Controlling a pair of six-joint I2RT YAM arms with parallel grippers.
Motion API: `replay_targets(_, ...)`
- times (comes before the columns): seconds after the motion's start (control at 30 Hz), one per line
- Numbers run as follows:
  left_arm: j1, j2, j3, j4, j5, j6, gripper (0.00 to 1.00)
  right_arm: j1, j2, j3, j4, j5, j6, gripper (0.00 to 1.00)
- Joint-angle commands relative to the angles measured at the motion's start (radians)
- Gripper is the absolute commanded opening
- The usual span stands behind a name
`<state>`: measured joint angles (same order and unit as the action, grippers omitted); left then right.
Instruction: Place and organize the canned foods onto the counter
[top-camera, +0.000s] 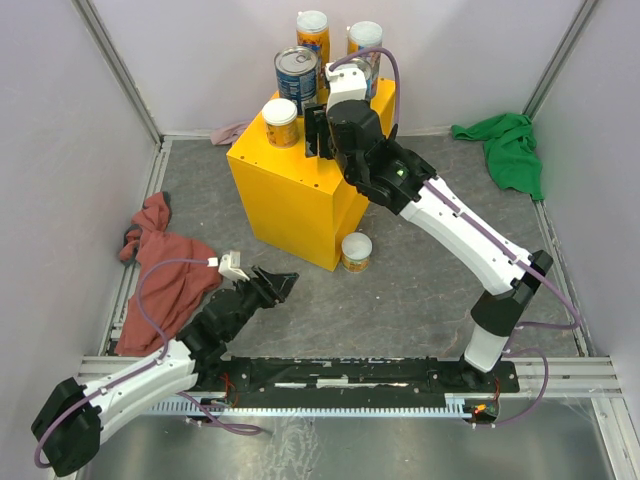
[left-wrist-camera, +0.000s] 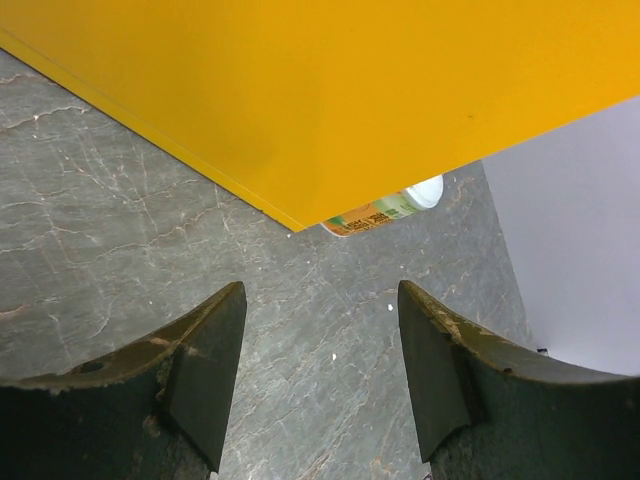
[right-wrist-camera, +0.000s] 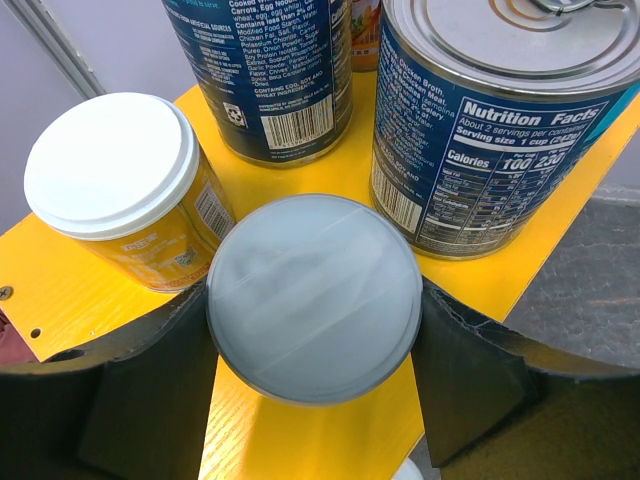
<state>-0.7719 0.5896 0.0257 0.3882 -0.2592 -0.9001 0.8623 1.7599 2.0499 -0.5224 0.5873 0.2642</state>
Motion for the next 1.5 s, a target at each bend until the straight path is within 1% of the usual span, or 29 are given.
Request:
replay_targets(0.0,-0.004,-0.017,0.002,-0.013,-0.001,-0.040,0.69,-0.002,0.033,0.007,-0.119,0.003,0.015,0.54)
replay_targets(0.03,-0.004,-0.016,0.004,-0.015,-0.001,-0.040,0.69,-0.003,0.034,0.009,-0.119,0.002,0.015,0.61)
replay_targets(0.07,-0.004,-0.014,0.006,-0.017,-0.001,-0.039,0.69,-0.003,0.037,0.011,-0.121,0.002,0.015,0.66)
replay_targets(0.17,-0.003,-0.011,0.009,-0.017,-0.001,-0.036,0.69,-0.005,0.042,0.024,-0.131,-0.004,0.017,0.75)
replay_targets(0.23,-0.004,-0.012,0.012,-0.022,-0.001,-0.037,0.69,-0.005,0.041,0.026,-0.131,-0.008,0.018,0.78)
replay_targets(0.27,-0.004,-0.013,0.015,-0.025,-0.001,-0.036,0.69,-0.005,0.041,0.027,-0.131,-0.008,0.018,0.83)
replay_targets(0.3,-0.003,-0.014,0.018,-0.028,-0.001,-0.035,0.69,-0.005,0.040,0.029,-0.132,-0.008,0.017,0.85)
replay_targets(0.37,-0.004,-0.015,0.023,-0.035,-0.003,-0.033,0.69,-0.005,0.041,0.034,-0.136,-0.007,0.016,0.86)
replay_targets(0.43,-0.004,-0.015,0.028,-0.039,-0.003,-0.032,0.69,-0.005,0.042,0.036,-0.138,-0.004,0.015,0.91)
replay_targets(0.73,-0.004,-0.005,0.046,-0.043,0.002,-0.027,0.69,-0.003,-0.011,0.013,-0.120,-0.011,0.016,0.96)
replay_targets(1.23,-0.004,-0.008,0.049,-0.063,-0.010,-0.034,0.69,0.046,-0.155,-0.098,-0.067,-0.010,-0.008,0.98)
replay_targets(1.33,-0.004,-0.018,0.055,-0.080,-0.019,-0.030,0.69,0.061,-0.201,-0.146,-0.051,-0.005,-0.008,0.98)
replay_targets(1.47,-0.004,-0.032,0.058,-0.100,-0.026,-0.029,0.69,0.094,-0.306,-0.295,-0.007,0.027,0.000,0.98)
